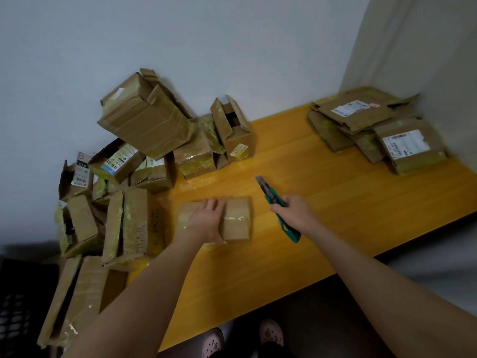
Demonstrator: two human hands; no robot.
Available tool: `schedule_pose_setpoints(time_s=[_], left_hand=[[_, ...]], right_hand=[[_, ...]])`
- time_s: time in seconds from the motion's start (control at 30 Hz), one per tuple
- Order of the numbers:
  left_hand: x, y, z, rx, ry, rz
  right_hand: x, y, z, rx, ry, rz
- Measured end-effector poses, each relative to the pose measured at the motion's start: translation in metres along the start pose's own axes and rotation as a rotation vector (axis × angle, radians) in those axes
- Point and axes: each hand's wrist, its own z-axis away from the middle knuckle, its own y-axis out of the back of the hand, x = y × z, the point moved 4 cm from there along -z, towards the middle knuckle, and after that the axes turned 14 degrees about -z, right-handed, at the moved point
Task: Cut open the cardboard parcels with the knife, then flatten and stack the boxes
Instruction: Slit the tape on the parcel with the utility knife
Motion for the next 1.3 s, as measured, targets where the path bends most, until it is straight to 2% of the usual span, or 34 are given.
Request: schedule_pose_setpoints(time_s=[0.1,0.13,0.2,0.27,0.33,0.4,0.47,0.6,0.7,0.77,0.83,1.0,1.1,1.3], left_hand=[[0.019,0.001,0.007,0.128,-0.302,-0.274],[0.020,0.000,0.012,0.178,-0.329,-0.342],[0.012,-0.003,0.021,0.249,-0.234,-0.336],[-0.003,-0.007,0.031,0.283,0.037,-0.084],[-0.016,-0.017,0.037,0.198,0.314,0.356],[-0.017,-0.032,0.035,0.012,0.420,0.706],[-0.015,-0.042,0.031,-0.065,0.440,0.820],[-0.025,-0.036,0.022,-0.096,0.424,0.536],[-0.024,-0.027,0.017,-0.176,0.421,0.380],[-0.017,-0.027,0.013,-0.190,0.434,0.326],[-0.013,-0.024,0.011,-0.181,0.414,0.271],[-0.020,-0.010,0.009,-0.068,0.161,-0.078],[-0.022,-0.016,0.009,-0.081,0.158,0.028],[-0.025,-0.014,0.011,-0.092,0.145,0.021]], right_hand=[[-0.021,-0.017,-0.005,0.001,0.033,-0.053],[-0.024,-0.025,-0.008,-0.008,0.024,-0.051],[-0.024,-0.041,-0.013,-0.018,-0.013,-0.001],[-0.018,-0.054,-0.014,-0.025,-0.084,-0.002],[-0.015,-0.069,-0.010,-0.050,-0.164,-0.131],[-0.018,-0.084,-0.003,-0.062,-0.261,-0.342],[-0.020,-0.096,0.007,-0.089,-0.363,-0.470],[-0.014,-0.116,0.023,-0.252,-0.460,-0.579],[-0.011,-0.114,0.021,-0.204,-0.445,-0.628],[-0.010,-0.105,0.016,-0.123,-0.387,-0.573],[-0.008,-0.091,0.007,-0.069,-0.254,-0.409],[-0.007,-0.058,-0.003,-0.009,0.001,0.086],[-0.013,-0.041,0.000,0.002,0.064,0.358],[-0.029,-0.034,0.005,-0.041,0.116,0.500]])
